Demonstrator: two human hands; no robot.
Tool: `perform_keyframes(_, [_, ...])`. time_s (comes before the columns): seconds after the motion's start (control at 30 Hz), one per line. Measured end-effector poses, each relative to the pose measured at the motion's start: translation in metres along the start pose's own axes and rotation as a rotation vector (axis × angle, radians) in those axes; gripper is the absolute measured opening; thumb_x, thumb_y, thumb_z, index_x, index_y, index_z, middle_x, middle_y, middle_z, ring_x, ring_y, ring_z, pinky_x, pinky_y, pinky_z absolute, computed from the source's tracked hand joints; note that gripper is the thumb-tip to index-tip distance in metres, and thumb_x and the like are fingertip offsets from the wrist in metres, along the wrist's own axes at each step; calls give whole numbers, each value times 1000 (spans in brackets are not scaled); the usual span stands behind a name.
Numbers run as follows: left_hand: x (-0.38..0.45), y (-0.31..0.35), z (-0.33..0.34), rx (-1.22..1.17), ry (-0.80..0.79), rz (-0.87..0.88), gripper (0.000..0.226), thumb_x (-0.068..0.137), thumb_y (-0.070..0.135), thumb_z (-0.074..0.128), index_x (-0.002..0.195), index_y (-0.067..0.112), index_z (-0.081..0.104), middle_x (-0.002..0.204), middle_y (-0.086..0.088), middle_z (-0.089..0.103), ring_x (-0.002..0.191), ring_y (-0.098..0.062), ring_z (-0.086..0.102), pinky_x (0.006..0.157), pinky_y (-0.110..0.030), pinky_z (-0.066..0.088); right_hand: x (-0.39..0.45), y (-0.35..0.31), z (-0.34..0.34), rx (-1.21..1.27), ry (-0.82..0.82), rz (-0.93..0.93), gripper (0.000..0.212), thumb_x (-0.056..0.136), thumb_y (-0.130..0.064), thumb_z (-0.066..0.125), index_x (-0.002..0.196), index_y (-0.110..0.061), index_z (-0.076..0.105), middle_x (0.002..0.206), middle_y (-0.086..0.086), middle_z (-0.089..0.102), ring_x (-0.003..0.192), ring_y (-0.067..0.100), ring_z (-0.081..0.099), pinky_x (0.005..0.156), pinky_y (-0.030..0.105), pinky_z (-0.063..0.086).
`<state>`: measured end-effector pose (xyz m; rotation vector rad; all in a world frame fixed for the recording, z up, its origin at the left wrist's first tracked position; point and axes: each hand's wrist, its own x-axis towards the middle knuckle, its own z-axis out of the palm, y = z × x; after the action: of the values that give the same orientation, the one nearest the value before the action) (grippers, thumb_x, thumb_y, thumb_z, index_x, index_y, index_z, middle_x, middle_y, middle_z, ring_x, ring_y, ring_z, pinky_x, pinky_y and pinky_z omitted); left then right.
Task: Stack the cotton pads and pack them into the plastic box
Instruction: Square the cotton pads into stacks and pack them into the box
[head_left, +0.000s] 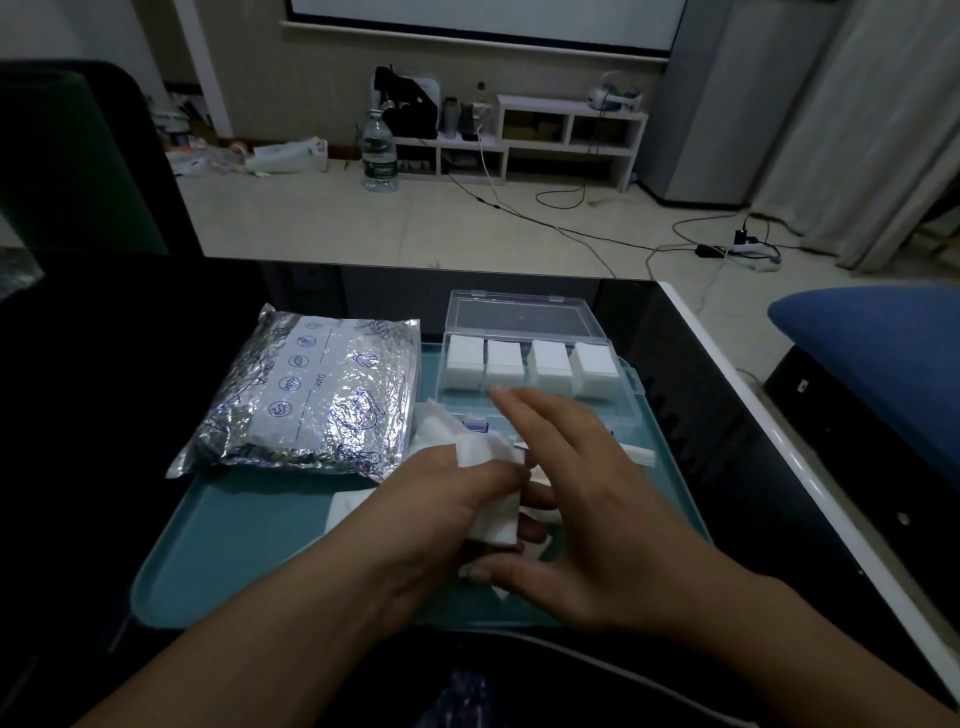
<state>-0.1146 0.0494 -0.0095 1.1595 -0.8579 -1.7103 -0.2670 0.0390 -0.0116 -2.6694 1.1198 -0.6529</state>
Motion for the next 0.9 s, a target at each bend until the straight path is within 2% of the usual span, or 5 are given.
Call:
perform_keyframes(0.1, [0, -1, 0, 37, 18, 9, 8, 83, 6, 68, 89, 4, 72, 82, -17, 70, 71, -28, 64, 66, -34, 45, 2, -2, 4, -56, 22, -40, 94, 79, -48, 67, 153, -15, 18, 142, -1, 42, 128, 16, 40, 107, 31, 36])
perform_keyframes(0.2, [-2, 0, -1, 41, 1, 3, 5, 81, 6, 68, 84, 6, 73, 79, -16, 68, 69, -25, 62, 66, -33, 48, 3, -2, 3, -45, 71, -60, 84, 79, -37, 60, 151, -13, 24, 129, 2, 52, 115, 16, 47, 99, 24, 35])
perform_keyframes(0.33, [-5, 1, 2, 37, -4, 22, 5, 83, 10, 67, 81, 7, 70, 70, -14, 65, 60, -21, 59, 54, -28, 47, 1, -5, 3, 13, 48, -44, 90, 80, -39, 67, 153, -17, 20, 136, -1, 49, 123, 14, 44, 105, 23, 31])
perform_keyframes(0.5, [-6, -4, 6, 45, -22, 50, 10, 87, 3, 61, 91, -1, 69, 91, -24, 71, 82, -28, 66, 67, -30, 52, 1, -11, 10, 52, 33, -64, 96, 76, -26, 74, 153, -18, 17, 132, 3, 52, 118, 20, 51, 100, 24, 36])
perform_keyframes(0.9, [-7, -5, 6, 98, -3, 67, 16, 93, 5, 55, 89, 6, 70, 85, -14, 75, 76, -20, 72, 59, -24, 54, -2, -14, 14, 65, 27, -32, 104, 77, -27, 70, 154, -30, -1, 134, -1, 47, 120, 18, 46, 101, 30, 40])
